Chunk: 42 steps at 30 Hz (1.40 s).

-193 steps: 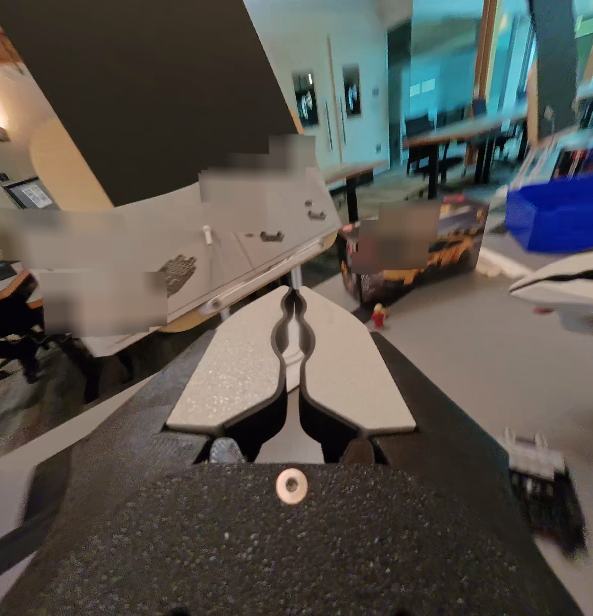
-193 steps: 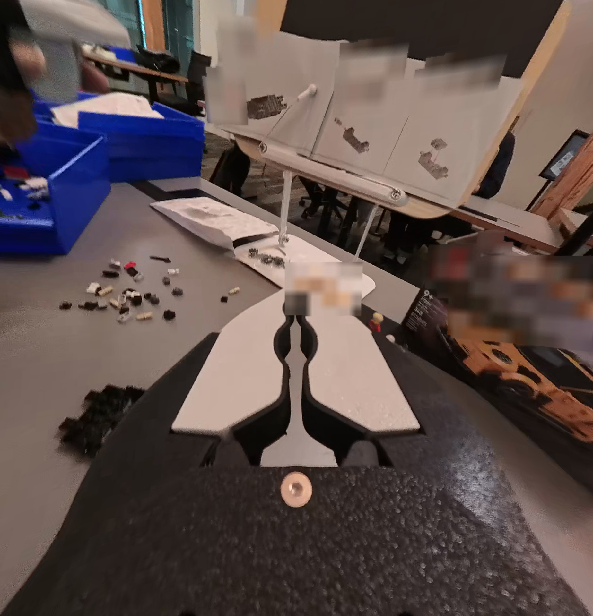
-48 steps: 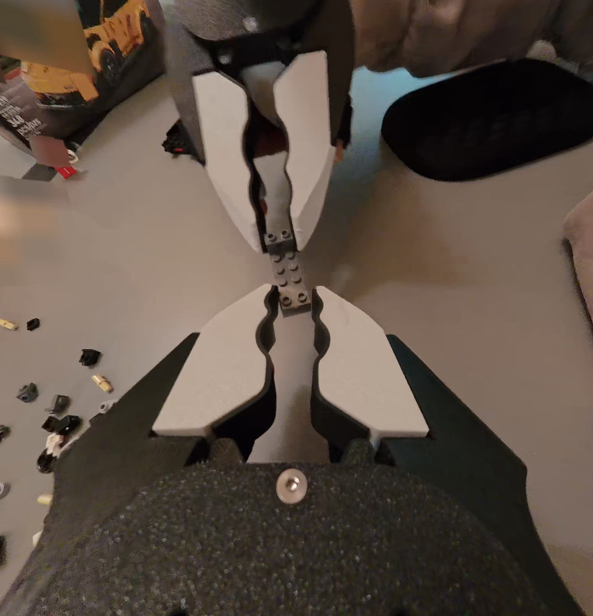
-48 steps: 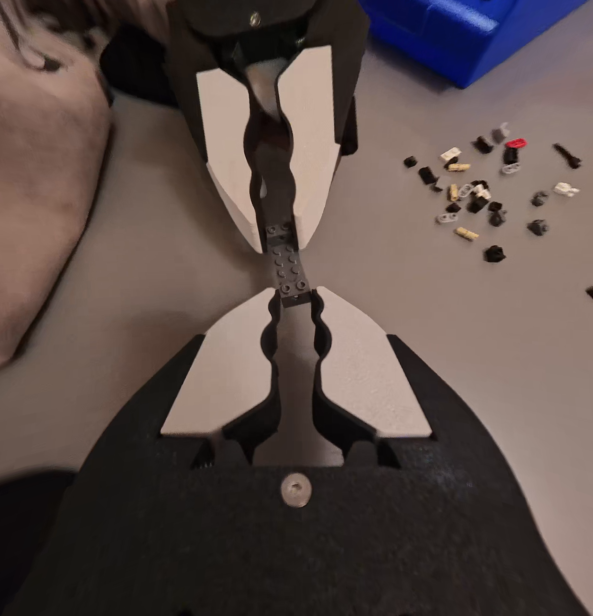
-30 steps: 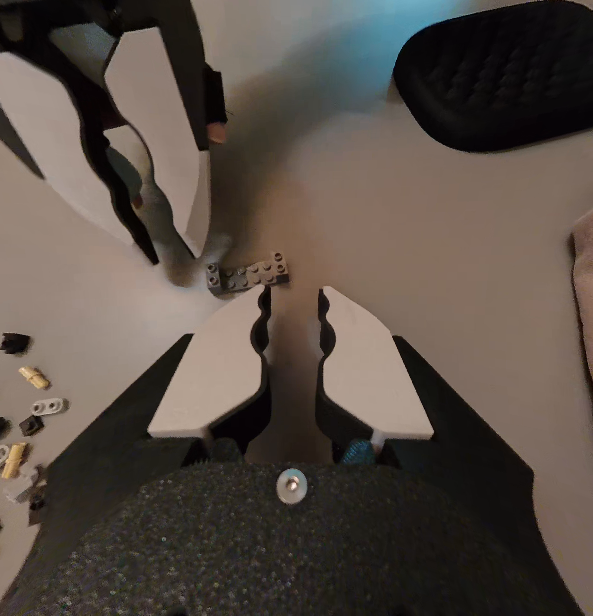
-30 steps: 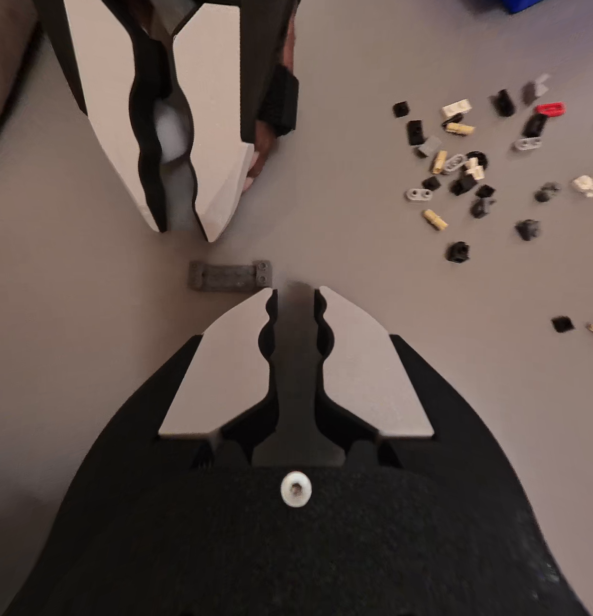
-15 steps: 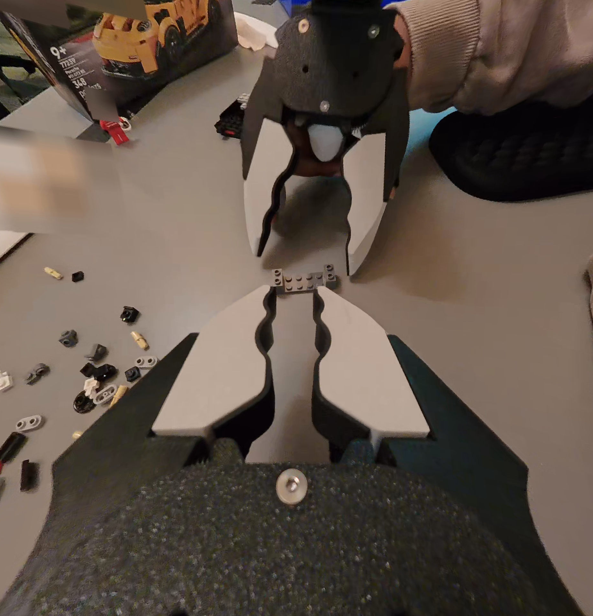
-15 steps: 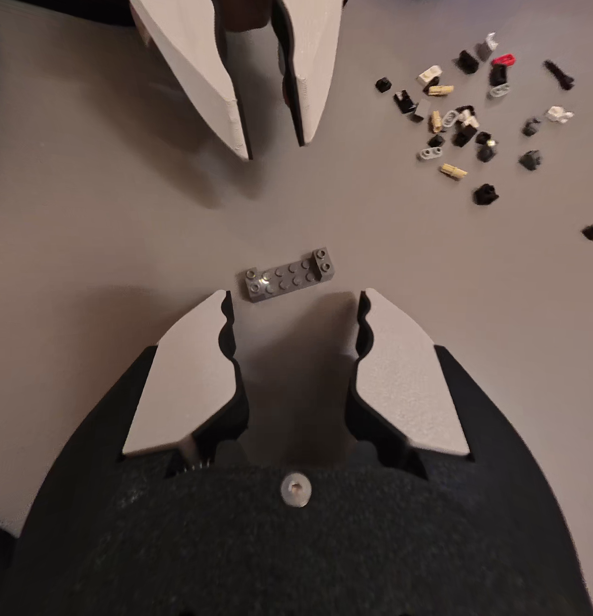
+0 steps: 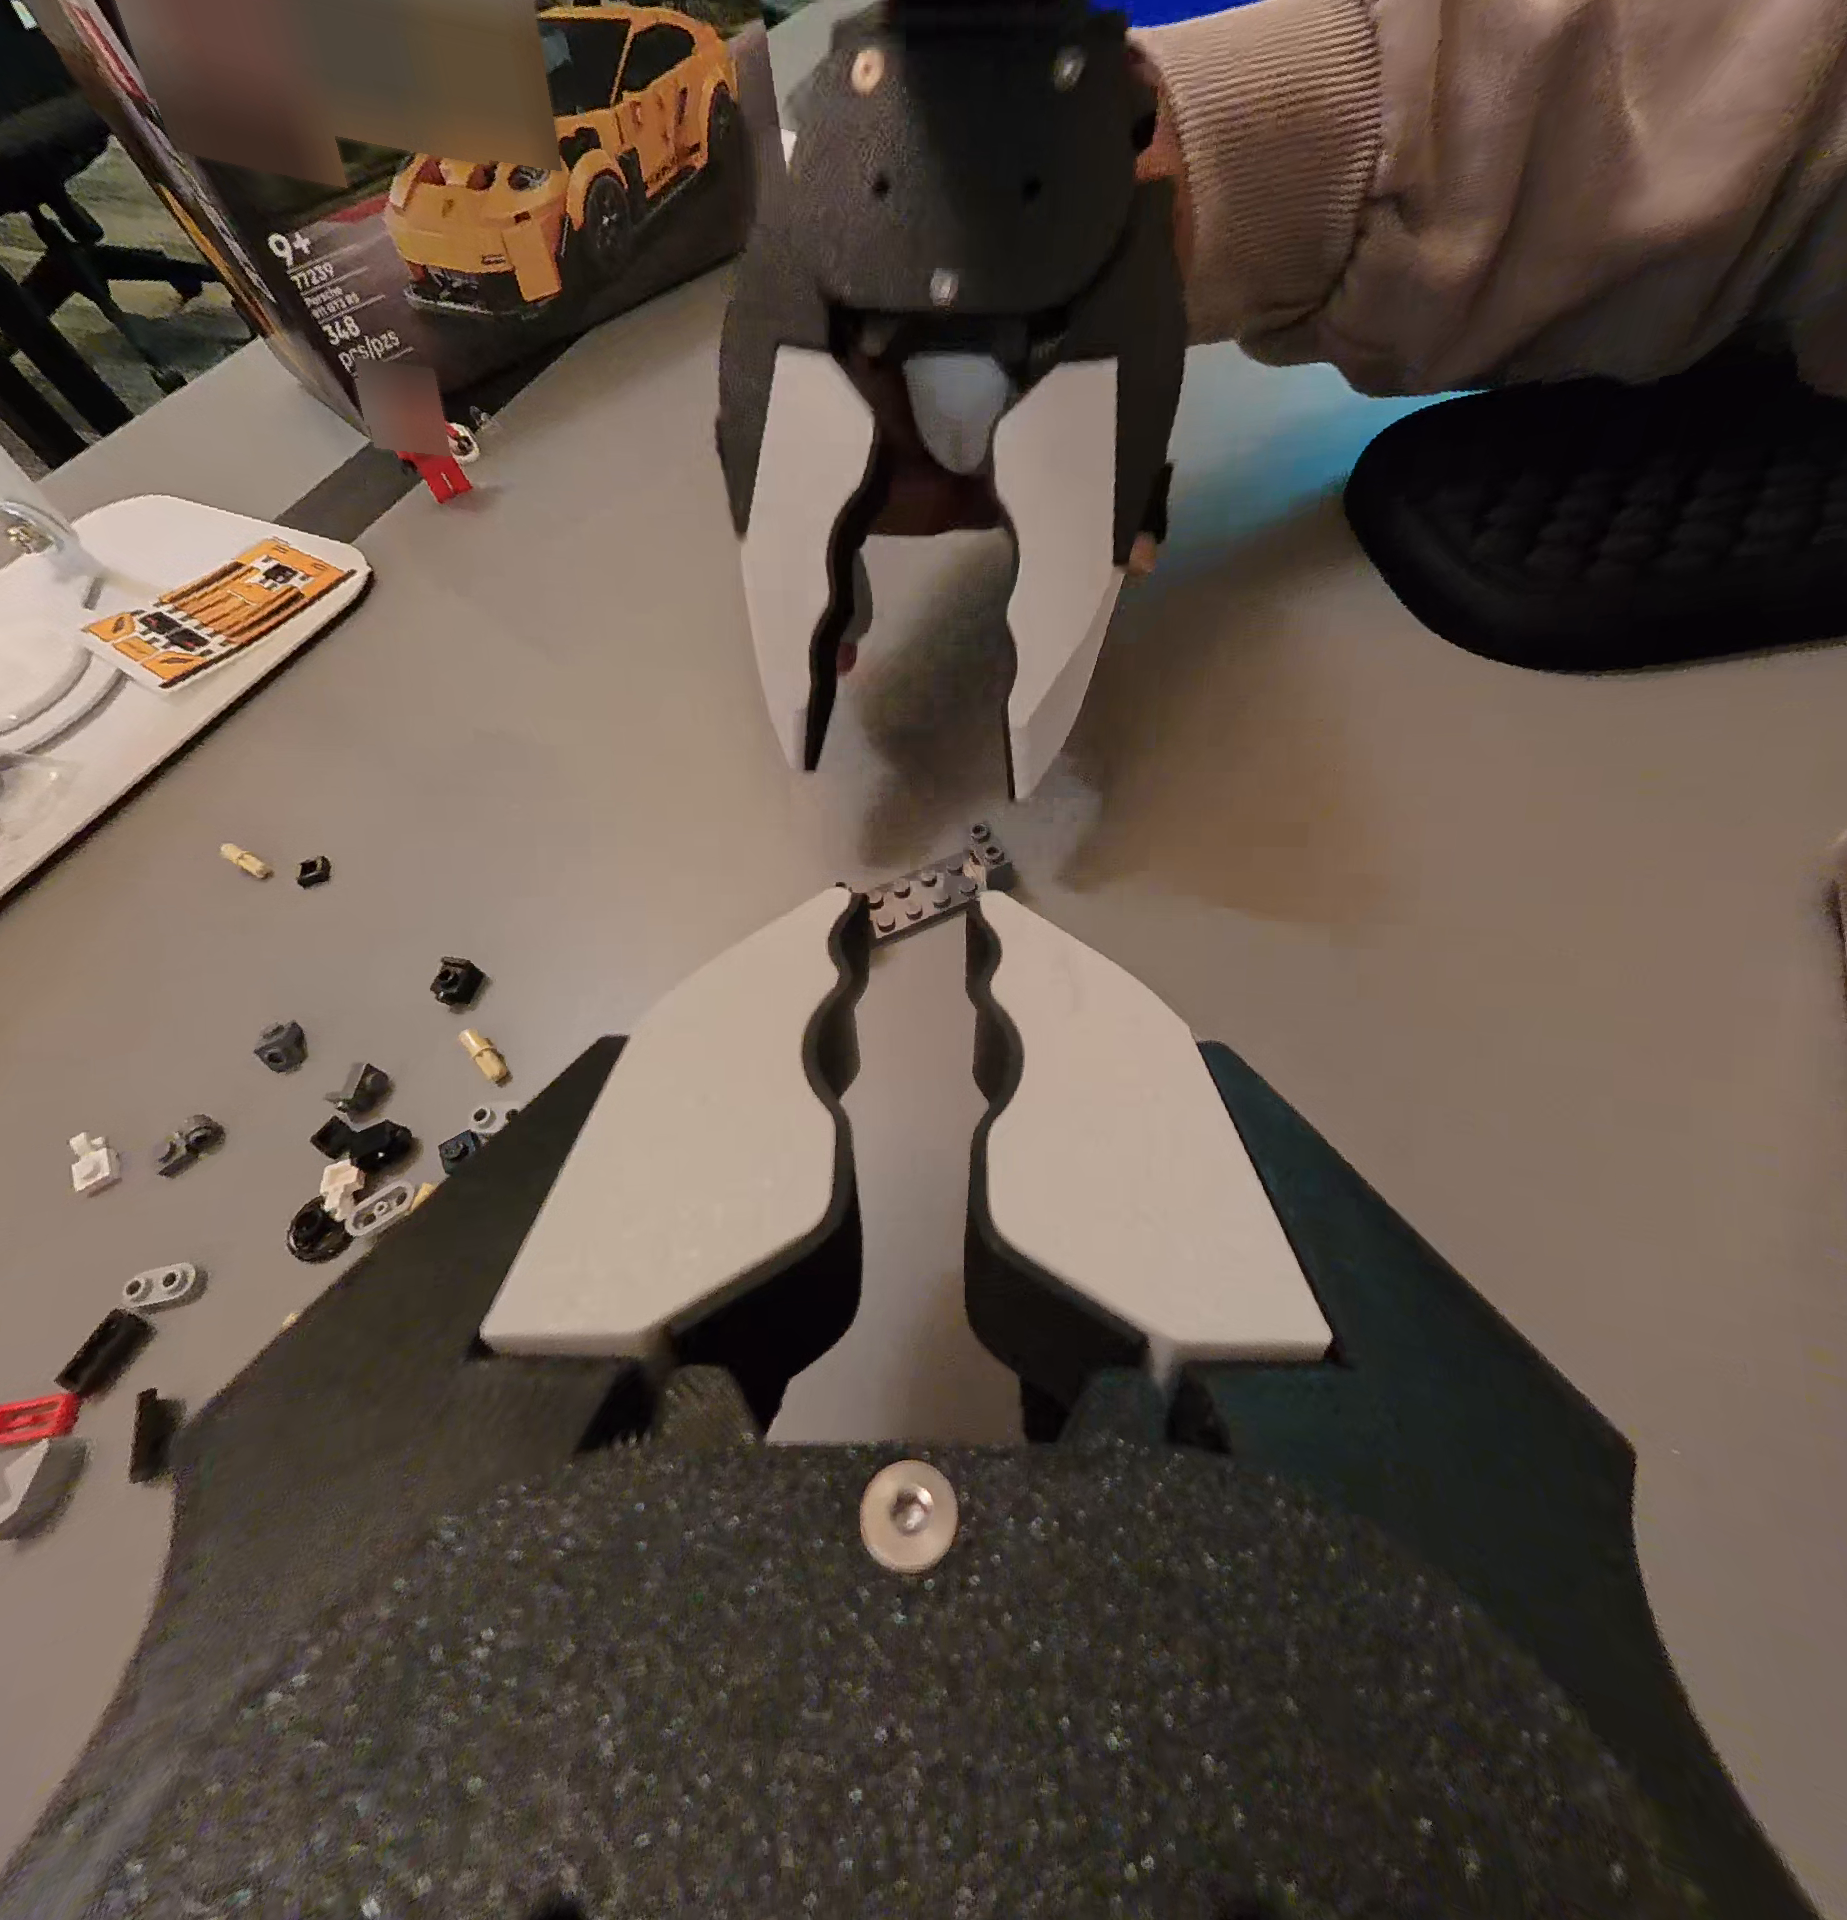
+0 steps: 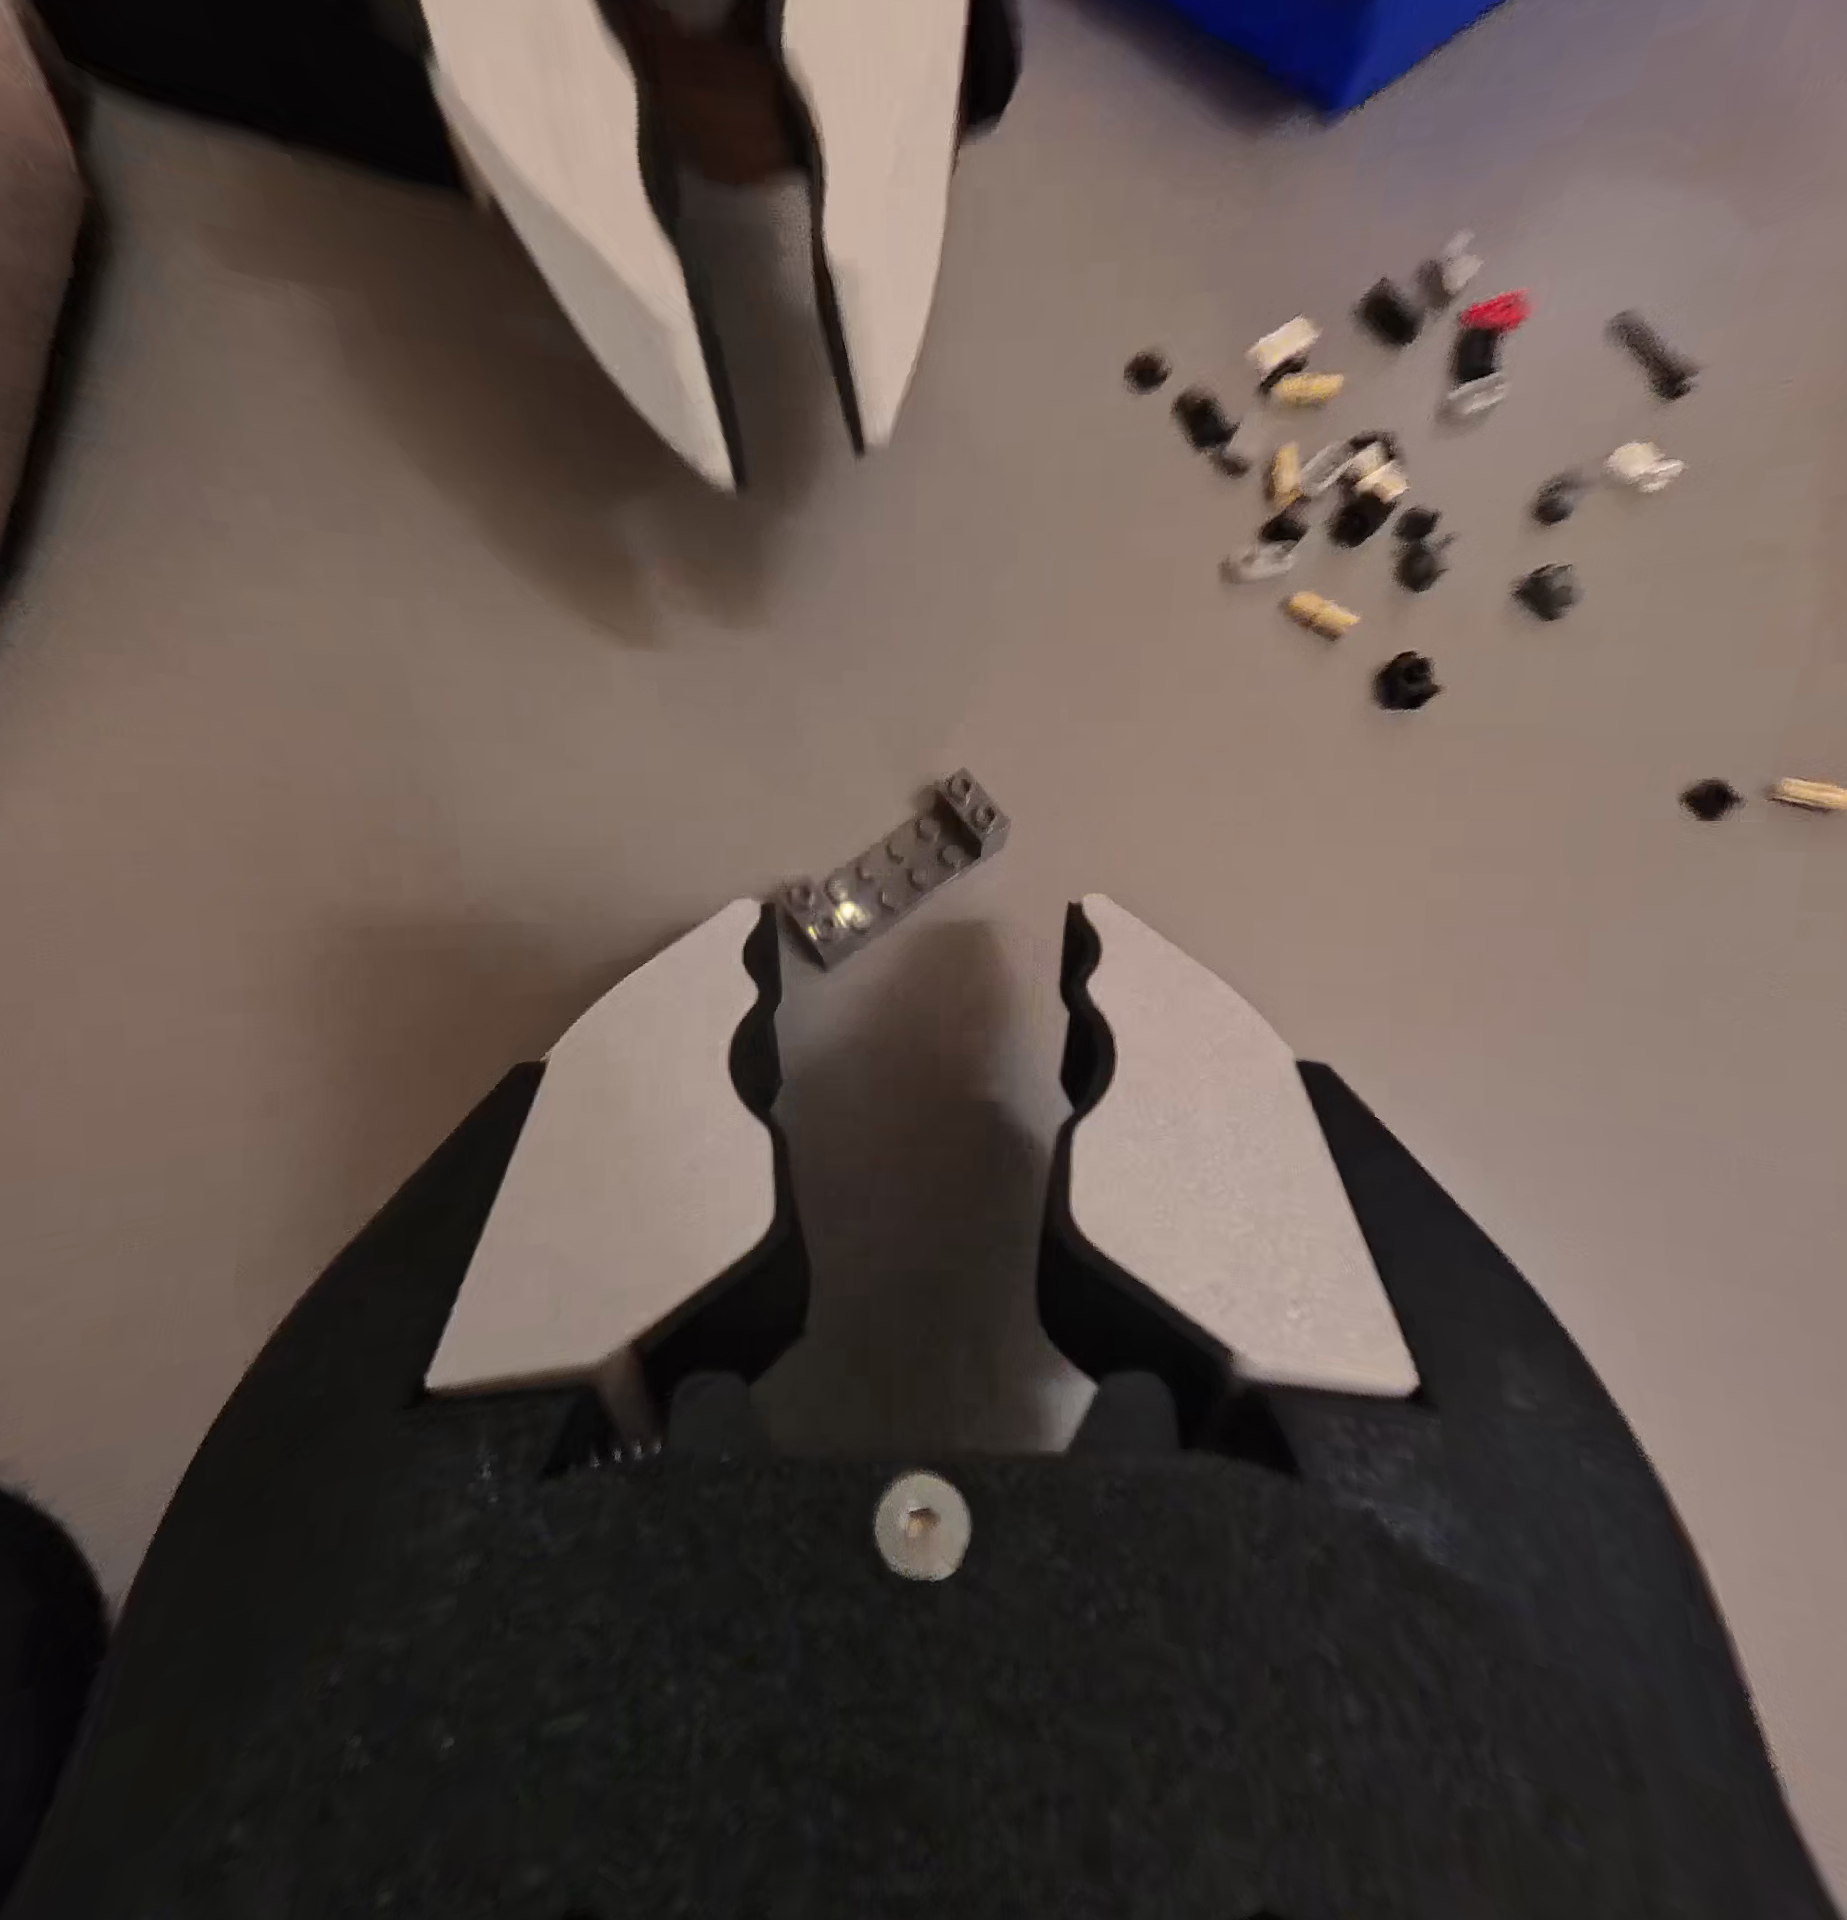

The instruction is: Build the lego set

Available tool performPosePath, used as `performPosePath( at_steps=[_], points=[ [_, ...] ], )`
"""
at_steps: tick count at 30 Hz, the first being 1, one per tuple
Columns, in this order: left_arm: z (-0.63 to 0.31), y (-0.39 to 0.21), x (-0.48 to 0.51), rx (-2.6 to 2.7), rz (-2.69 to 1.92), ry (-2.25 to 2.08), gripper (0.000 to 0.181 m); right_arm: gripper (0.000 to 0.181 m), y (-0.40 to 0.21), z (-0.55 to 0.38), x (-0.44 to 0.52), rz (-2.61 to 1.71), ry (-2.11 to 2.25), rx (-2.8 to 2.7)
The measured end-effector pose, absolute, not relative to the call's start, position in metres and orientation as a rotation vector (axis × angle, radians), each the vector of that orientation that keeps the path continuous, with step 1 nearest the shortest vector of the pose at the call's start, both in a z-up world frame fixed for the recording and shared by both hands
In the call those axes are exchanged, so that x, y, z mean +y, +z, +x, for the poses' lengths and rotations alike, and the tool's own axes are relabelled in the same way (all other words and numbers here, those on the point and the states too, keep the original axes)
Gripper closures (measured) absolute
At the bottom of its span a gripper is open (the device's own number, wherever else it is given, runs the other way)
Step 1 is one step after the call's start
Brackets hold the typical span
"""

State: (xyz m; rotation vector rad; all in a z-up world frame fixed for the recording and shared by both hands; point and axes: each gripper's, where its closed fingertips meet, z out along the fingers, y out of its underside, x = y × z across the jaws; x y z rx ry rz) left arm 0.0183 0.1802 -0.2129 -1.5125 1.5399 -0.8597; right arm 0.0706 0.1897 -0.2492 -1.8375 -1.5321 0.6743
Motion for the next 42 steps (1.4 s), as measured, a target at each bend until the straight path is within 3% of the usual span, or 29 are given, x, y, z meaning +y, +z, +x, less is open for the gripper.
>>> performPosePath(
  at_steps=[6, 10, 16, 31, 38, 42],
  points=[
    [0.014, -0.21, 0.186, 1.513, -1.508, -0.836, 0.164, 0.129, -0.182, 0.088, 0.189, -1.764, 0.648, -0.944],
    [0.007, -0.212, 0.201, 1.486, -1.536, -0.776, 0.166, 0.135, -0.171, 0.118, 0.191, -1.727, 0.534, -0.597],
    [-0.02, -0.229, 0.244, 1.388, -1.713, -0.635, 0.178, 0.18, -0.176, 0.158, 0.2, -1.721, 0.366, -0.397],
    [-0.049, -0.274, 0.318, 1.374, -2.043, -0.396, 0.162, 0.181, -0.181, 0.14, 0.189, -1.739, 0.476, -0.475],
    [-0.045, -0.277, 0.322, 1.389, -2.079, -0.36, 0.181, 0.181, -0.182, 0.139, 0.187, -1.753, 0.513, -0.478],
    [-0.047, -0.276, 0.327, 1.398, -2.038, -0.276, 0.181, 0.181, -0.184, 0.141, 0.188, -1.762, 0.508, -0.479]
  ],
)
